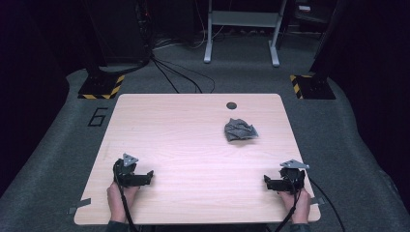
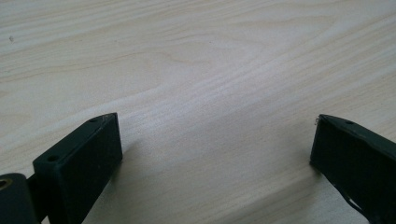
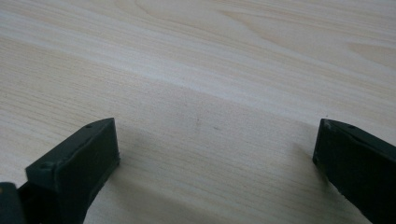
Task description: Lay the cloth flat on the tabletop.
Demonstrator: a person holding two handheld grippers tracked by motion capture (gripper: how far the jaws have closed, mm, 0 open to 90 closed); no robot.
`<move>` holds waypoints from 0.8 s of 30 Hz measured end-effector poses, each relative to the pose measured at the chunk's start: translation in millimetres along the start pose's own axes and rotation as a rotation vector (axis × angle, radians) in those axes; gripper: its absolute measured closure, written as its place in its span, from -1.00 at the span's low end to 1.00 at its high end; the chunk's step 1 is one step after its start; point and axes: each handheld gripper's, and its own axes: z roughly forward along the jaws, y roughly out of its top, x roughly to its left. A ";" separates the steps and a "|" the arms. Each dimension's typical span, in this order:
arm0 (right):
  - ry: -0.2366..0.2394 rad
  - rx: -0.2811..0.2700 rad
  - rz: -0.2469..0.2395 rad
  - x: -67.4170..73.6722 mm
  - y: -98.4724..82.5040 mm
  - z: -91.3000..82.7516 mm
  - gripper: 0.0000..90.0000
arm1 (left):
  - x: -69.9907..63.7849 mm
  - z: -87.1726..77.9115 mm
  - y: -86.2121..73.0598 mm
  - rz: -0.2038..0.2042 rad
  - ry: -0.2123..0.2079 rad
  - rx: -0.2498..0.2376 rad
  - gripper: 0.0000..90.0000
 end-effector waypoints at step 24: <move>0.095 0.006 -0.010 -3.3 19.6 -0.7 -0.98 | -0.6 1.0 0.8 0.002 -0.001 -0.002 -0.96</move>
